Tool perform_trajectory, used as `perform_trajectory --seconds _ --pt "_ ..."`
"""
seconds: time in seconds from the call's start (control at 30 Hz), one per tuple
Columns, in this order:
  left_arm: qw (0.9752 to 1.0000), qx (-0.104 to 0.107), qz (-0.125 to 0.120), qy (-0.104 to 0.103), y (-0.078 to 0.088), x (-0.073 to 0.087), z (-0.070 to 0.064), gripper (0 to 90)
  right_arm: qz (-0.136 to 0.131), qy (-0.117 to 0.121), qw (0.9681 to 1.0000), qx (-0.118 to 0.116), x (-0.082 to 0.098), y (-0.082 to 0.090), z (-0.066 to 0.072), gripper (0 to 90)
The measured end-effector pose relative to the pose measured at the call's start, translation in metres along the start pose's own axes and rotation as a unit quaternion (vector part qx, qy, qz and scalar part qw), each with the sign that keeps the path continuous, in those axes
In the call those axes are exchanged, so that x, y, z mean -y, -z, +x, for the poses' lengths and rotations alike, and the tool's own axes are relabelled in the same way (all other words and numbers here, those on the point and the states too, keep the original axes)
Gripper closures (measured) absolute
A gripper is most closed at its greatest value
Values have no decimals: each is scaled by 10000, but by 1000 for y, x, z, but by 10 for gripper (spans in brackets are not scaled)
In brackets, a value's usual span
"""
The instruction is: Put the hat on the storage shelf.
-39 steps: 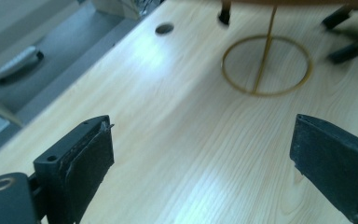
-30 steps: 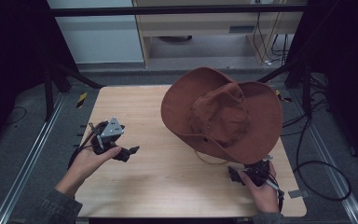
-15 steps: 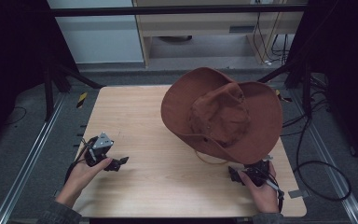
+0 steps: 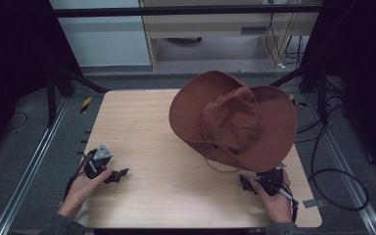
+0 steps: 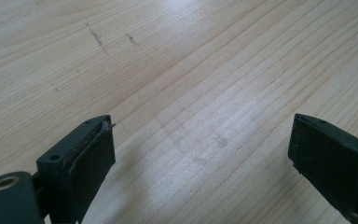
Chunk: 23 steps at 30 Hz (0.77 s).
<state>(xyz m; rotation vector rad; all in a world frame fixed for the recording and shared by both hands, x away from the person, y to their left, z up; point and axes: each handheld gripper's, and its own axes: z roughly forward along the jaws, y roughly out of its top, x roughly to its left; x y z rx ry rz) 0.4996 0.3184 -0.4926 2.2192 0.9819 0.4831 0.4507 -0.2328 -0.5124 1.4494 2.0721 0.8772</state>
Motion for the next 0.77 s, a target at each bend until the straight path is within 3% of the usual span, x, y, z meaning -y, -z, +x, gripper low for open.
perform_trajectory --seconds 0.3,0.43,0.77 --pt "9999 77 102 -13 -6 6 -5 53 -1 1 10000 1 0 0 0 5" --pt "9997 198 -107 95 -10 10 -12 28 -1 0 10000 1 0 0 0 5" --pt "9997 173 -131 119 -11 10 -14 14 -1 0 10000 1 0 0 0 5"
